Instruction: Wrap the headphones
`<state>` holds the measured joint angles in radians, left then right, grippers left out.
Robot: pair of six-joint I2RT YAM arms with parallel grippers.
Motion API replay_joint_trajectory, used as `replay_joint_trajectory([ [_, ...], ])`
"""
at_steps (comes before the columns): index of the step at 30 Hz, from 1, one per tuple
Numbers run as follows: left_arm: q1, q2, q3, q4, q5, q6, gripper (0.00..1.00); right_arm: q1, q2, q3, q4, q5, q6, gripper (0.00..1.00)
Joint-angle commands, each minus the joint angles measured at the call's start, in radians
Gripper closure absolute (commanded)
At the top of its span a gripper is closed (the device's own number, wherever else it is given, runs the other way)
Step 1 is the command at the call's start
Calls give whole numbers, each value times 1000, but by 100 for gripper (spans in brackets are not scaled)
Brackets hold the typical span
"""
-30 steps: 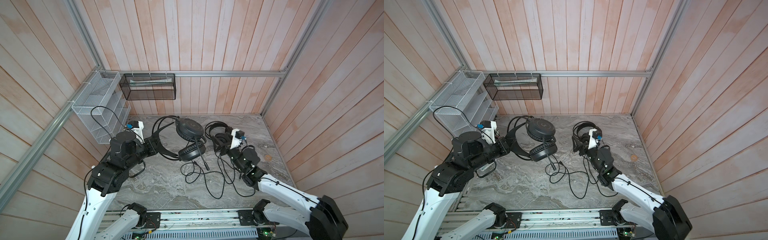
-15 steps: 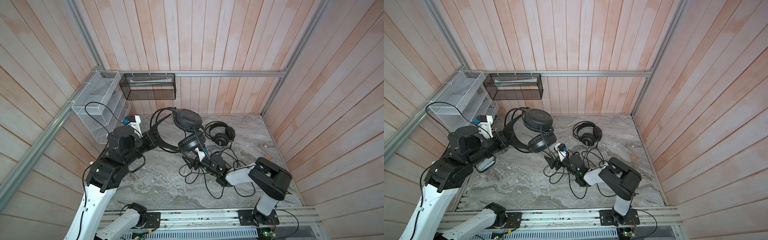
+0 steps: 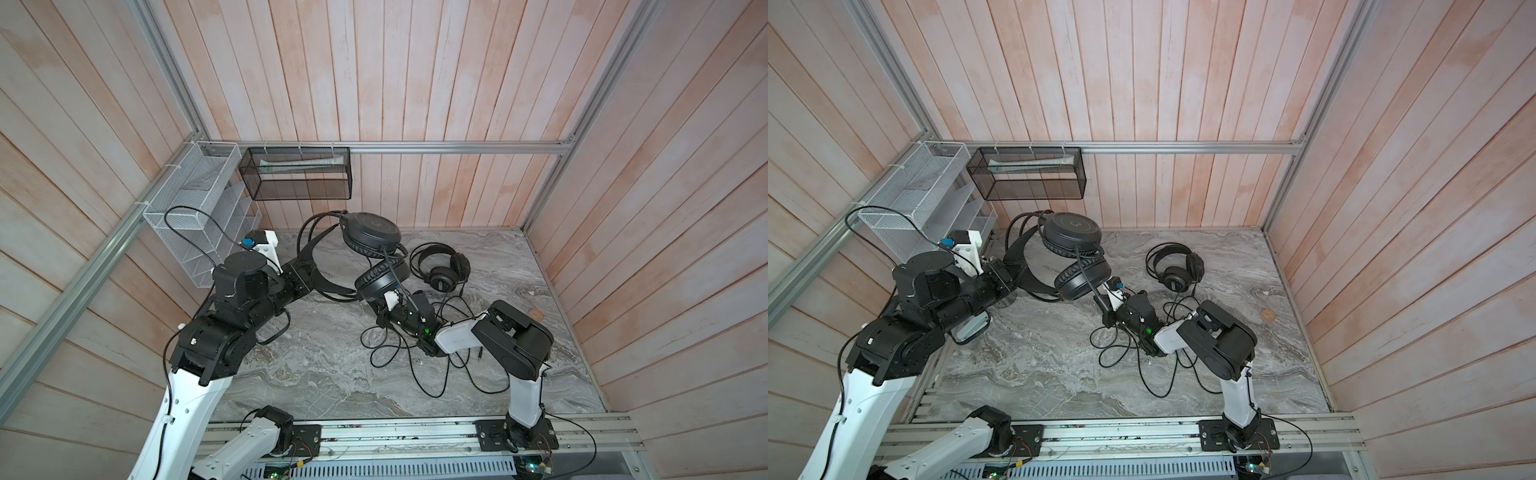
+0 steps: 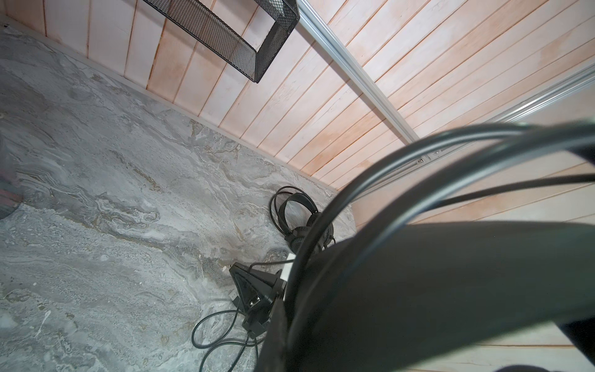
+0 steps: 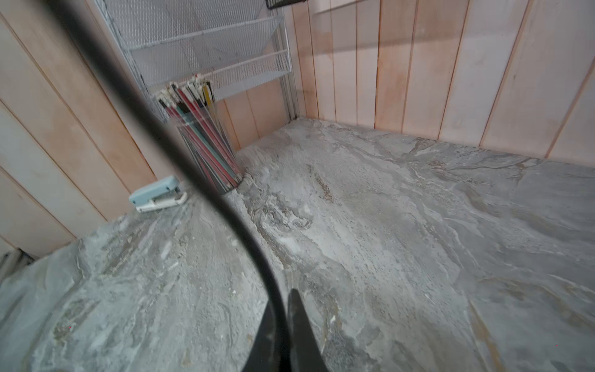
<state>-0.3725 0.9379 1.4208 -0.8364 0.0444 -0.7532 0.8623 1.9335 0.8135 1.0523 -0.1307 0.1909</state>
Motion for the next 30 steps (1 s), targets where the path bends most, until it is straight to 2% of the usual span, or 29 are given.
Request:
replay_joint_trajectory([
  [1, 10, 3, 4, 123, -68, -54, 100, 95, -89, -32, -147, 78, -92, 100],
  [4, 21, 20, -10, 157, -145, -54, 100, 160, -159, -52, -239, 100, -120, 100],
  [8, 64, 61, -59, 219, -173, -51, 100, 254, -247, -38, -431, 148, -158, 100],
  [12, 121, 129, -115, 264, -192, -15, 100, 397, -342, 9, -651, 275, -252, 100],
  [18, 143, 197, -230, 327, -277, 36, 100, 521, -442, 176, -1004, 424, -362, 100],
  [21, 143, 208, -281, 341, -295, 48, 100, 553, -485, 262, -1138, 512, -431, 100],
  [24, 142, 195, -339, 358, -312, 58, 100, 555, -527, 345, -1233, 552, -481, 100],
  [27, 143, 172, -395, 365, -328, 63, 100, 553, -558, 407, -1325, 571, -526, 100],
  [30, 142, 153, -435, 373, -335, 76, 100, 555, -576, 441, -1380, 541, -553, 100],
])
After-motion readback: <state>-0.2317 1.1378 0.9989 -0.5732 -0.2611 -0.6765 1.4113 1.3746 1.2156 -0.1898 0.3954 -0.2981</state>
